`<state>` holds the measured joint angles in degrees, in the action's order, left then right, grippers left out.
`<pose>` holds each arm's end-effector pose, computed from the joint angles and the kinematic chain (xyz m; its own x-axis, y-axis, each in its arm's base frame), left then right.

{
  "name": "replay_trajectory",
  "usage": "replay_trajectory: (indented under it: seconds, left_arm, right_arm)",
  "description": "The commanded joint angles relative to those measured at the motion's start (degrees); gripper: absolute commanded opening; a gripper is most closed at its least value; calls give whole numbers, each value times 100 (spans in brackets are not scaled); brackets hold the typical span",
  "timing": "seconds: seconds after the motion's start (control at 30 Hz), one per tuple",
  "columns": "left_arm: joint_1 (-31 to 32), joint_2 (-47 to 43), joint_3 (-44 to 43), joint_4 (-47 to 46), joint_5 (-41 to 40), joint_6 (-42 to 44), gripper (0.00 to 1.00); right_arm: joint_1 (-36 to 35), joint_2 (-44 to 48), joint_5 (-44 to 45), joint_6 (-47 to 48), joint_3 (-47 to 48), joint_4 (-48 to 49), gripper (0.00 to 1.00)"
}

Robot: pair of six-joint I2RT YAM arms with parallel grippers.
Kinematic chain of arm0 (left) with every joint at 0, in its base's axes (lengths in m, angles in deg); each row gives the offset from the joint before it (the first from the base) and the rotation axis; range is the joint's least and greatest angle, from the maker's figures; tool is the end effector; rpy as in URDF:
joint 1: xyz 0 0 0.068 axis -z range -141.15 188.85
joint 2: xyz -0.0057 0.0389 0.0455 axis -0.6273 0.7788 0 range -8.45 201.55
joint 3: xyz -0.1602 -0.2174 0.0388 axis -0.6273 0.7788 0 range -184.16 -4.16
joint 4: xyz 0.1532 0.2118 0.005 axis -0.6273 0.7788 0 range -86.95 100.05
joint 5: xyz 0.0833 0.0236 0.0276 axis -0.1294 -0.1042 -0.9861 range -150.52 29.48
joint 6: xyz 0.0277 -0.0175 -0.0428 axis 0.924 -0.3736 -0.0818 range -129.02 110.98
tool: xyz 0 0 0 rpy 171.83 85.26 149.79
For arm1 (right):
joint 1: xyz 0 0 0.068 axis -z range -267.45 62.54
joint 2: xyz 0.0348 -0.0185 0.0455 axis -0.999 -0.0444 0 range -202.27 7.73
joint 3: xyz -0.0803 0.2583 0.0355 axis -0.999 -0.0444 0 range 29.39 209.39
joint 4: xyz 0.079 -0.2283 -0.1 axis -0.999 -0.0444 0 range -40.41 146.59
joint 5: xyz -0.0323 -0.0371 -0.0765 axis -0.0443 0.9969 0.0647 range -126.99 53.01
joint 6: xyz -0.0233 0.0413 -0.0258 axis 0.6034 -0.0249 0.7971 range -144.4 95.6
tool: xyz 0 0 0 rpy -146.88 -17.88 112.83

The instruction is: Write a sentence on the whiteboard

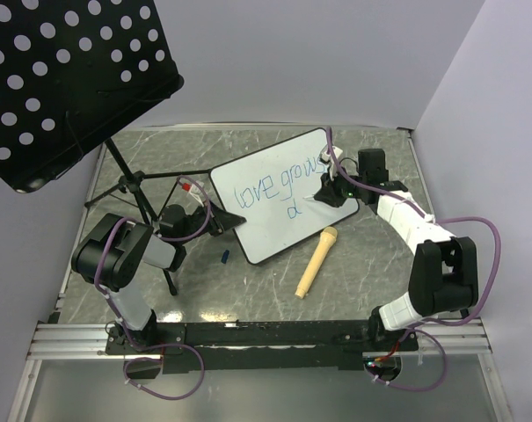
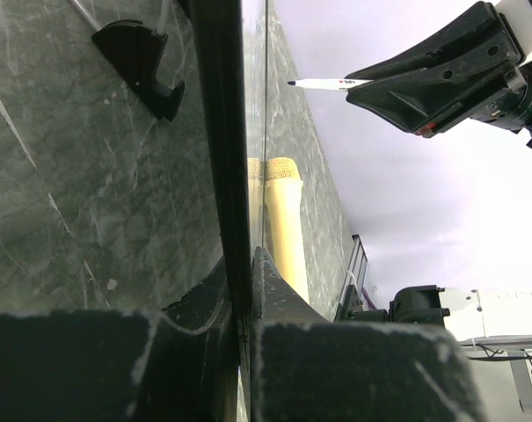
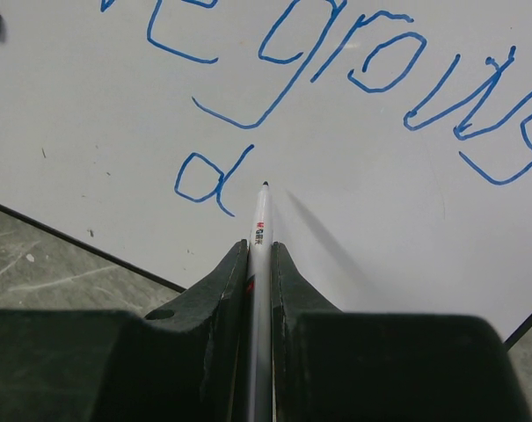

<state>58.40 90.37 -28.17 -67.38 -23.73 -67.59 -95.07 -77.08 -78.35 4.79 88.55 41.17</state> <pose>0.2612 -0.1153 0.1458 -0.7464 -0.4601 -0.4809 0.3717 0.3112 -0.8747 0.3130 0.0657 0.2582 -0.2792 -0.4067 -0.8699 -0.8355 0.5493 0.0113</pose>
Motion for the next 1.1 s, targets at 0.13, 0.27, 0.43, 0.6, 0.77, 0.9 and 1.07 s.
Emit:
replay_trajectory:
  seconds: [0.13,0.27,0.43,0.6,0.77,0.9,1.07]
  left_arm:
    - [31,-302,-86,-1254,276,328,1]
    - [23,-329,-78,-1236,258,302,1]
    - [31,-303,-86,-1253,249,293,1]
    - [31,-294,-86,-1280,258,276,1]
    - [31,-285,-95,-1271,267,276,1]
    - [31,-285,-104,-1262,267,284,1]
    - [31,-276,-139,-1262,275,276,1]
  right_arm:
    - [50,-193,5,-98,140,347,0]
    - [50,-281,58,-71,149,312,0]
    - [32,-351,50,-27,123,268,0]
    - [32,-395,50,-27,123,259,0]
    - [15,-448,-21,-80,166,268,0]
    - [-29,-448,-117,-89,175,259,0]
    - [-91,-466,-214,-45,167,197,0]
